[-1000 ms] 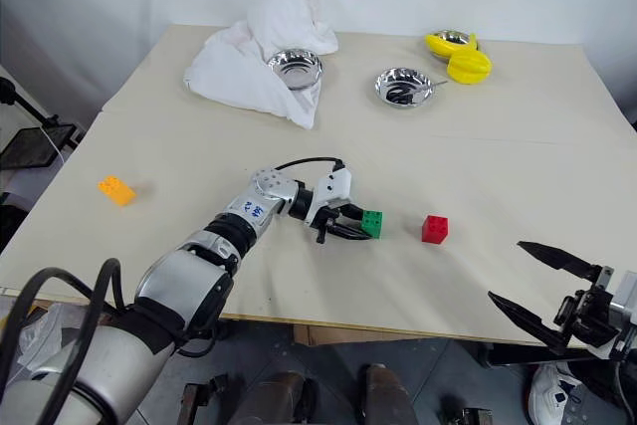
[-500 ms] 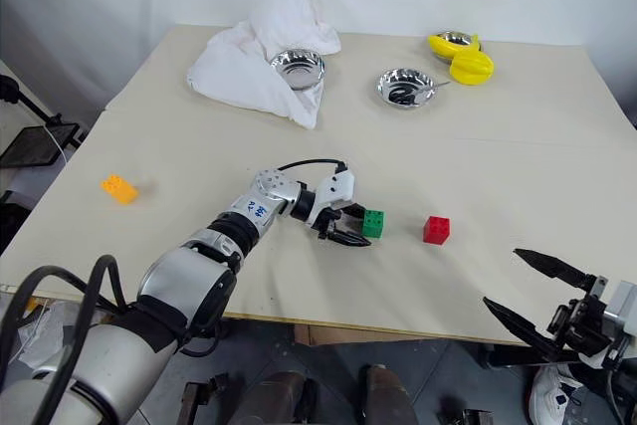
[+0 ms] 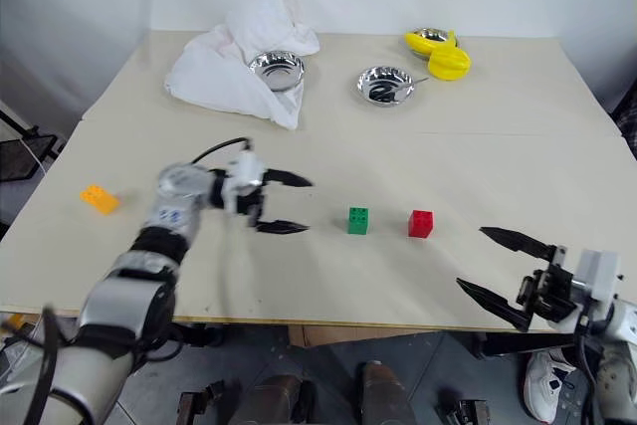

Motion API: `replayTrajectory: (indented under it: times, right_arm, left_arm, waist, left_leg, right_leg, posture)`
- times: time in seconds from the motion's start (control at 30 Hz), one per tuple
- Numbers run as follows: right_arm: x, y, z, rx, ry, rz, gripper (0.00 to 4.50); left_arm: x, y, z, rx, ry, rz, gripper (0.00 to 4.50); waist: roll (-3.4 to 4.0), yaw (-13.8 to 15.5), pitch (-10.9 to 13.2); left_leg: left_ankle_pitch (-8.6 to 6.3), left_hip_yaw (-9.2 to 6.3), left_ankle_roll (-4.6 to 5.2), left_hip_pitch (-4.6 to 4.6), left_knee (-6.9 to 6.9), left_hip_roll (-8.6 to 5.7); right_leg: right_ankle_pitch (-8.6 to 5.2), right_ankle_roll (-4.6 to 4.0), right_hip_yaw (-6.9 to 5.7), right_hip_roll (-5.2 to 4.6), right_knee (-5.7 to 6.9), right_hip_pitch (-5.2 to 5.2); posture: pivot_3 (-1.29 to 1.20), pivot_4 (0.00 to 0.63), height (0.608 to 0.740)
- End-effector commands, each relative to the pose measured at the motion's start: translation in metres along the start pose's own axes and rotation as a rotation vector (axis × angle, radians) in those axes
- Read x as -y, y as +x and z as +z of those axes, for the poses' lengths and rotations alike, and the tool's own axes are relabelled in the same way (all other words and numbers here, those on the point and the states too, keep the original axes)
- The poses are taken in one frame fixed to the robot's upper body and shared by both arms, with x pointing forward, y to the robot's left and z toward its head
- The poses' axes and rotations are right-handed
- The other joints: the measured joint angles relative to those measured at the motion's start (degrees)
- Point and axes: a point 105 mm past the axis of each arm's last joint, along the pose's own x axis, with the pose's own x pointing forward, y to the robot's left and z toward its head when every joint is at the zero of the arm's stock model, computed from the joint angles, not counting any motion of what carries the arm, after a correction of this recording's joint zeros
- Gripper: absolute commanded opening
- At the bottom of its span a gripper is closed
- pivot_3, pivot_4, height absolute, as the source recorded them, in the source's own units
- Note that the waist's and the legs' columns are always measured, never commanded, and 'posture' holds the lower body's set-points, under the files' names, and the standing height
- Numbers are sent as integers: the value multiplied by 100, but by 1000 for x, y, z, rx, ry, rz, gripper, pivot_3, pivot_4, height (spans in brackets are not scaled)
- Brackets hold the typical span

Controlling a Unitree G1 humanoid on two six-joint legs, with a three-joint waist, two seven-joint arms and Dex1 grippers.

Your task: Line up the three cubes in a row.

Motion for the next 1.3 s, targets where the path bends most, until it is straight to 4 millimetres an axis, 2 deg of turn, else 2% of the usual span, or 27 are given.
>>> replayTrajectory:
  times: [0.03,0.1,0.27,0.37,0.43,0.47,0.5,0.6,0.8,0.93,1.07,1.17,1.3]
  right_arm:
    - [6,11,-4,13,-1,68,4500]
    - [11,20,-5,32,-7,97,4500]
    - [17,39,-9,67,-12,171,4500]
    - [20,47,-9,82,-25,207,4500]
    - [20,52,-9,81,-31,250,4500]
    - [20,53,-10,78,-34,263,4500]
    - [21,53,-10,76,-35,268,4500]
    - [24,54,-10,72,-37,268,4500]
    - [25,55,-9,57,-38,284,4500]
    - [32,47,-9,25,-54,261,4500]
    - [33,42,-9,13,-58,248,4500]
    - [32,41,-8,15,-62,240,4500]
    - [31,42,-5,19,-72,228,4500]
  left_arm:
    - [0,-48,27,73,66,262,4472]
    - [13,-74,28,83,35,449,4472]
    - [63,-136,13,38,-70,900,4472]
    - [98,-169,6,6,-125,1171,4472]
    - [135,-199,-3,-30,-173,1399,4472]
    - [148,-207,-4,-52,-179,1462,4472]
    - [157,-217,-5,-62,-186,1542,4472]
    - [166,-233,-4,-45,-208,1679,4472]
    - [150,-236,-11,-60,-275,1719,4472]
    - [125,-246,-17,-54,-318,1698,4472]
    - [96,-253,-21,-55,-369,1611,4472]
    - [77,-266,-33,-158,-399,1527,4472]
    - [51,-271,-44,-259,-418,1345,4472]
  waist:
    - [0,15,0]
    - [1,59,0]
    - [2,167,-1]
    - [0,182,-1]
    - [0,177,-1]
    - [0,163,-2]
    - [-3,159,-3]
    - [-7,221,-1]
    - [-7,235,-1]
    - [-7,211,-1]
    - [-7,160,-2]
    - [-6,142,-2]
    - [-6,135,-2]
  left_leg:
    - [0,0,0,-1,-1,0]
    - [0,-4,2,-2,0,0]
    - [-12,-4,22,3,0,-1]
    - [-14,-6,25,6,0,-1]
    - [-14,-7,26,11,0,-1]
    - [-16,-1,30,14,-1,-1]
    - [-18,0,32,18,-2,0]
    - [-20,-6,34,20,-5,1]
    - [-30,1,60,25,-5,0]
    - [-22,-2,40,25,-5,0]
    - [-14,-4,22,25,-7,0]
    - [-15,-3,21,26,-9,0]
    - [-16,-3,12,26,-14,0]
  right_leg:
    - [0,-1,1,0,0,0]
    - [0,-1,-2,-2,-2,1]
    - [0,0,-1,-5,-19,15]
    - [0,0,-3,-5,-35,27]
    - [0,1,-3,-5,-44,38]
    - [0,0,1,-5,-50,42]
    - [0,0,2,-5,-51,45]
    - [-3,-5,-3,-5,-52,49]
    - [-3,-22,1,-8,-54,57]
    - [-2,-21,-3,-7,-45,50]
    - [-2,-21,-5,-6,-38,48]
    - [-2,-20,-5,-6,-35,45]
    - [-2,-21,-7,-6,-17,32]
  posture:
    - [0,150,740]
    - [0,150,740]
    - [0,150,740]
    - [0,150,740]
    - [0,150,740]
    - [0,150,740]
    - [0,150,740]
    - [0,150,740]
    - [0,150,740]
    - [0,150,740]
    - [0,150,740]
    - [0,150,740]
    - [0,150,740]
